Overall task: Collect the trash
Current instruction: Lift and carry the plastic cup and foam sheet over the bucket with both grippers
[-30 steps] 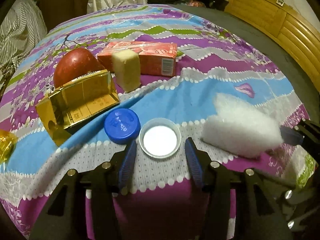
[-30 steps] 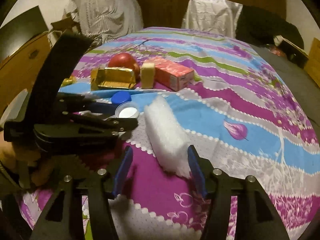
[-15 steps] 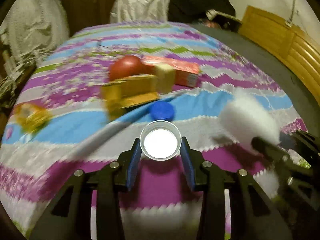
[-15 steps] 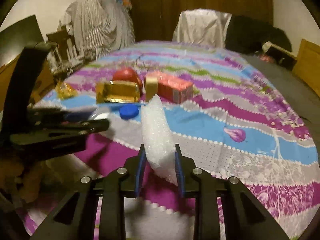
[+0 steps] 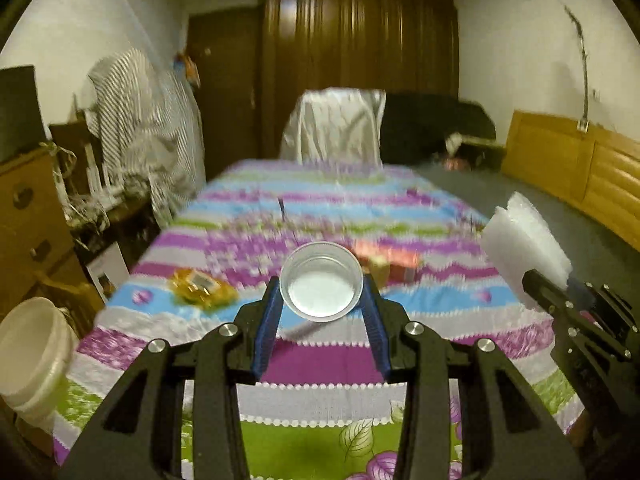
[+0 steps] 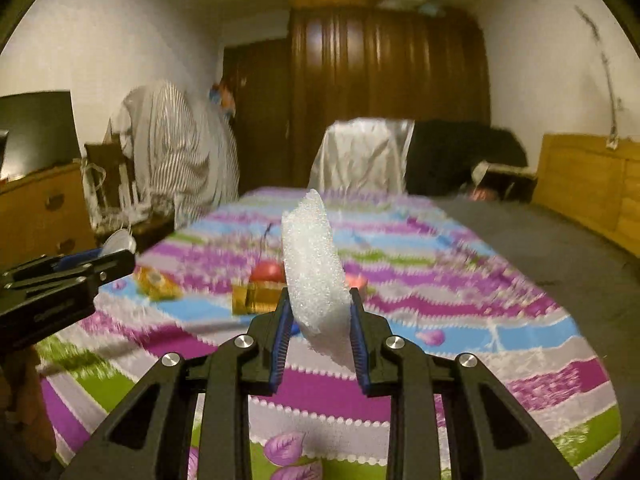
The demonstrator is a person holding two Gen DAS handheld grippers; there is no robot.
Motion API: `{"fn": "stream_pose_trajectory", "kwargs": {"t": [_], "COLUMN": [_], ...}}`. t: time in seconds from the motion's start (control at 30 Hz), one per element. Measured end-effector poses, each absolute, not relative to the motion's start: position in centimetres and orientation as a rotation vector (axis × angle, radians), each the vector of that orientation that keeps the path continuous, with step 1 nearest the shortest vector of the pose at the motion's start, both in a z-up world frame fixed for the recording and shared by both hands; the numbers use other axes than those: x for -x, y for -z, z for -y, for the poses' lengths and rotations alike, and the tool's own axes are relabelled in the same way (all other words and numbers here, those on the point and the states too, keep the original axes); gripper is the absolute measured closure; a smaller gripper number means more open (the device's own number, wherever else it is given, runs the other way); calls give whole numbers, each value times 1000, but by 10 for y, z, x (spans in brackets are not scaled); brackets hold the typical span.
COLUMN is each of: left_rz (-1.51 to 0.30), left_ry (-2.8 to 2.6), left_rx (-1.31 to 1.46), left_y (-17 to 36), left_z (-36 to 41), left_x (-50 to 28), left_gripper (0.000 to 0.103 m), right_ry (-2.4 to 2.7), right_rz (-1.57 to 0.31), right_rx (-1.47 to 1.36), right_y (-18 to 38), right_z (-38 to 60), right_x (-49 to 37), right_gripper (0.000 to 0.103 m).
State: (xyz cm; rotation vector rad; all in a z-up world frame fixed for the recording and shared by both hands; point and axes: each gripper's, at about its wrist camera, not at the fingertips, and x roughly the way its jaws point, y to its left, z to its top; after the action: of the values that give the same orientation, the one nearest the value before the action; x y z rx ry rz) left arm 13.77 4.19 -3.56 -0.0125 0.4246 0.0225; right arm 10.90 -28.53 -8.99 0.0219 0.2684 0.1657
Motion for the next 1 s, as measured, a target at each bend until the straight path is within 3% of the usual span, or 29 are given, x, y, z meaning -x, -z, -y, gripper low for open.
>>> {"fn": "stream_pose_trajectory", "kwargs": {"t": [0.6, 1.0], "left_rz": [-323, -337], "left_ry": [-44, -214], "left_rx": [4, 20], "left_y": [14, 3], "left_z": [-51, -126], "left_x": [-100, -94], "left_gripper": [65, 65], "right_ry": [-205, -398], "right_rz": [-199, -208], "right_rx": [5, 24], "right_y": [49, 14], "right_z": [265, 181], "right_x": [-71, -96], "right_gripper": [74, 74]}}
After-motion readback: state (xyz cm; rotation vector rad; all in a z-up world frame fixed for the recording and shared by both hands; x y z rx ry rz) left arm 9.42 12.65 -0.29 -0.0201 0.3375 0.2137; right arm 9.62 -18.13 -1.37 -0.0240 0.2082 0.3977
